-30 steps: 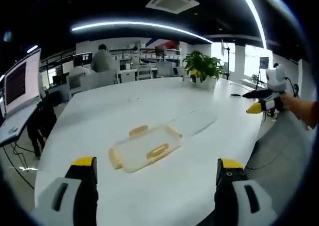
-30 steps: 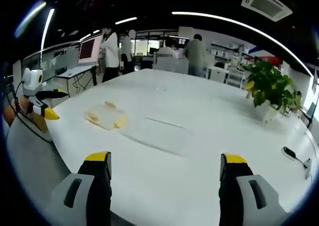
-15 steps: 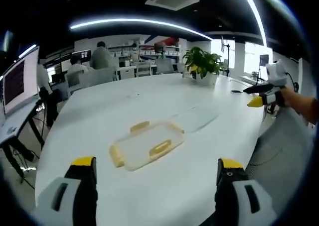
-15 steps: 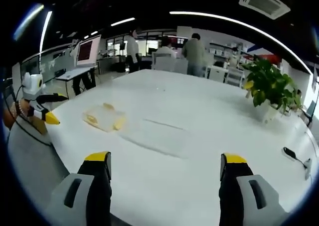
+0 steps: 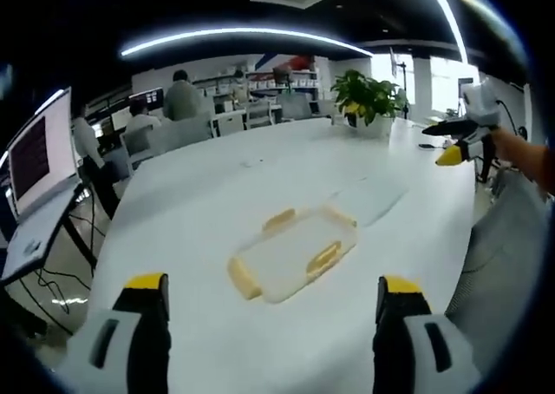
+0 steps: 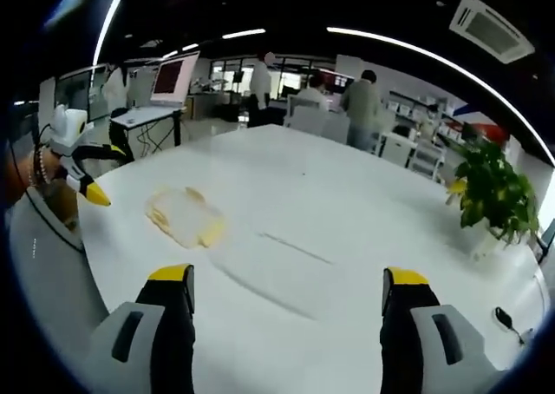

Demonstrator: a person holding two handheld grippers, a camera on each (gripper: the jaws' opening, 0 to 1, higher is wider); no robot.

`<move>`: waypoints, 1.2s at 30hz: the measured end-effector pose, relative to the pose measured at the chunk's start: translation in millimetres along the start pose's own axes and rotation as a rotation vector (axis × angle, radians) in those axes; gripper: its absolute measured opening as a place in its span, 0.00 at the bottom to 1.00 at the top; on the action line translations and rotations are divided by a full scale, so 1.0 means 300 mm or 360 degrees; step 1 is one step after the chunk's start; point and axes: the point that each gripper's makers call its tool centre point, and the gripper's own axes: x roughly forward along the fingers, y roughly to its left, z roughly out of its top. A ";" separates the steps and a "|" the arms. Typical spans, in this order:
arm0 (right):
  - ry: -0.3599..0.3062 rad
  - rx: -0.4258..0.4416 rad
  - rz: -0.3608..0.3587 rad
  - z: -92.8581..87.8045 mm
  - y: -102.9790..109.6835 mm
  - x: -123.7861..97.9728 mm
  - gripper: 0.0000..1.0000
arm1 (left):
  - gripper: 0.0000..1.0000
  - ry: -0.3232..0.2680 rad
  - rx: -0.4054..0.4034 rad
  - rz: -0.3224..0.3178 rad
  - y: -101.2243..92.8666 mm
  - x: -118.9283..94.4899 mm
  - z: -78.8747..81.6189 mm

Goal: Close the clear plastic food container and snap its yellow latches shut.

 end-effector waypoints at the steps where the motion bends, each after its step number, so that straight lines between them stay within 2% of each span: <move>1: -0.0005 -0.0004 0.0005 0.006 0.004 0.010 0.87 | 0.97 -0.0001 -0.0009 -0.0001 0.013 0.005 0.007; 5: 0.0003 -0.0024 0.0051 0.019 0.024 0.064 0.86 | 0.97 -0.0030 -0.0013 0.0023 0.051 0.029 0.041; 8: -0.0004 -0.0094 0.0088 0.044 0.045 0.105 0.86 | 0.97 0.0003 0.0067 0.0046 0.088 0.049 0.046; 12: -0.0017 -0.0184 0.0133 0.087 0.065 0.160 0.86 | 0.96 0.0015 0.0097 0.0070 0.148 0.074 0.062; 14: -0.0020 -0.0237 0.0145 0.104 0.069 0.183 0.86 | 0.96 0.0031 0.0117 0.0080 0.169 0.082 0.062; 20: -0.0031 -0.0281 0.0161 0.130 0.069 0.233 0.86 | 0.95 0.0096 0.0209 0.0087 0.201 0.111 0.051; 23: -0.0035 -0.0299 0.0184 0.141 0.073 0.263 0.86 | 0.95 0.0142 0.0291 0.0070 0.209 0.131 0.043; 31: -0.0008 -0.0469 0.0220 0.150 0.089 0.323 0.86 | 0.95 0.0255 0.0545 0.0038 0.228 0.173 0.031; 34: 0.0003 -0.0567 0.0246 0.152 0.111 0.340 0.86 | 0.95 0.0303 0.0672 -0.0010 0.228 0.193 0.020; 36: 0.0018 -0.0662 0.0272 0.152 0.129 0.354 0.86 | 0.95 0.0329 0.0742 -0.0002 0.237 0.203 0.015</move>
